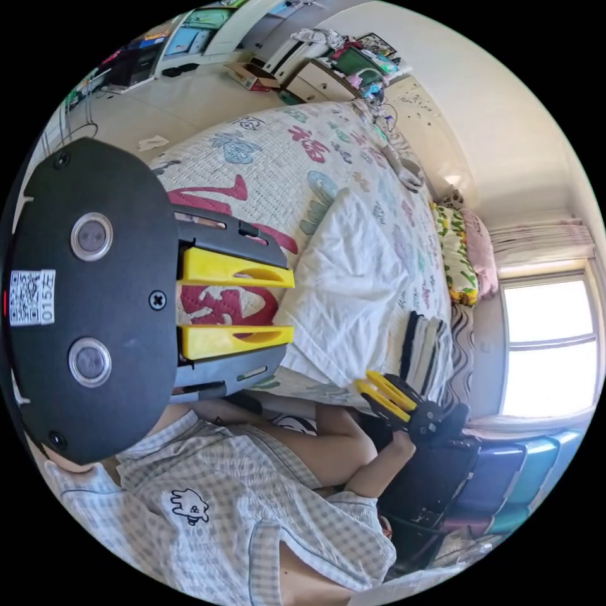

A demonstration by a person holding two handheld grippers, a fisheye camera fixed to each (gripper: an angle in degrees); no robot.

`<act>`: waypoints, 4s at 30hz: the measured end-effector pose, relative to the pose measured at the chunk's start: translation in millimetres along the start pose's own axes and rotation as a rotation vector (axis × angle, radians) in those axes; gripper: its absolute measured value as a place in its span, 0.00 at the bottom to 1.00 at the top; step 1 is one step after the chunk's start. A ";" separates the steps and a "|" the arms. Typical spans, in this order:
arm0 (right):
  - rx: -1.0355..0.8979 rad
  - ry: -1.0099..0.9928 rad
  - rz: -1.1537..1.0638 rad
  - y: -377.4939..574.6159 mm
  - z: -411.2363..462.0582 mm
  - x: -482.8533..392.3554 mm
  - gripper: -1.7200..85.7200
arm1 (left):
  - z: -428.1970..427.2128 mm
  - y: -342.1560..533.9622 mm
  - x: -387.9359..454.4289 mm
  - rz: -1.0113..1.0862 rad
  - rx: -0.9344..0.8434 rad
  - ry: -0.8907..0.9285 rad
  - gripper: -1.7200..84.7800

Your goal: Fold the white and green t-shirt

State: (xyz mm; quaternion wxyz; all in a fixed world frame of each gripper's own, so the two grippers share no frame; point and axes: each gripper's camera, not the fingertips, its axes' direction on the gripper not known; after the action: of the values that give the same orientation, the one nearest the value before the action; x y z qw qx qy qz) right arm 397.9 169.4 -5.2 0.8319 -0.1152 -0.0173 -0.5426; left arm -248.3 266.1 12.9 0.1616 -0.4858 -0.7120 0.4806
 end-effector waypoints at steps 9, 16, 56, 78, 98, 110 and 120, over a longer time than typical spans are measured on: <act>0.088 -0.014 0.060 37.3 -36.5 9.3 0.01 | -6.3 -18.9 -0.4 0.060 0.045 0.015 0.03; -0.053 -0.077 0.023 44.3 -22.3 6.9 0.02 | -29.8 -23.0 -3.7 0.192 0.036 0.093 0.02; 0.290 0.157 0.668 -28.7 -3.5 138.8 0.07 | -4.0 -105.3 -348.6 -0.670 0.216 0.163 0.09; -0.007 0.070 -0.113 -13.9 1.2 -107.5 0.02 | -66.1 -25.5 -60.3 -0.072 0.124 -0.035 0.06; -0.153 0.020 -0.071 -6.1 -8.4 -74.0 0.01 | -53.8 -42.8 -27.1 0.078 -0.047 0.026 0.03; -0.082 0.051 0.144 -23.7 -15.7 -3.2 0.05 | -66.6 -54.3 -101.2 -0.204 0.080 0.047 0.07; -0.067 -0.039 0.182 -7.4 -48.8 51.4 0.03 | -74.3 -66.9 -142.0 -0.208 0.047 0.068 0.03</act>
State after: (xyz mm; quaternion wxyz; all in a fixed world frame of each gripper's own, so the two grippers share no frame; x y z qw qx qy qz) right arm 407.5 110.1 -43.5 0.8729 -0.1546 -0.0047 -0.4627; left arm -164.8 180.5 138.9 0.2461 -0.4215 -0.7411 0.4610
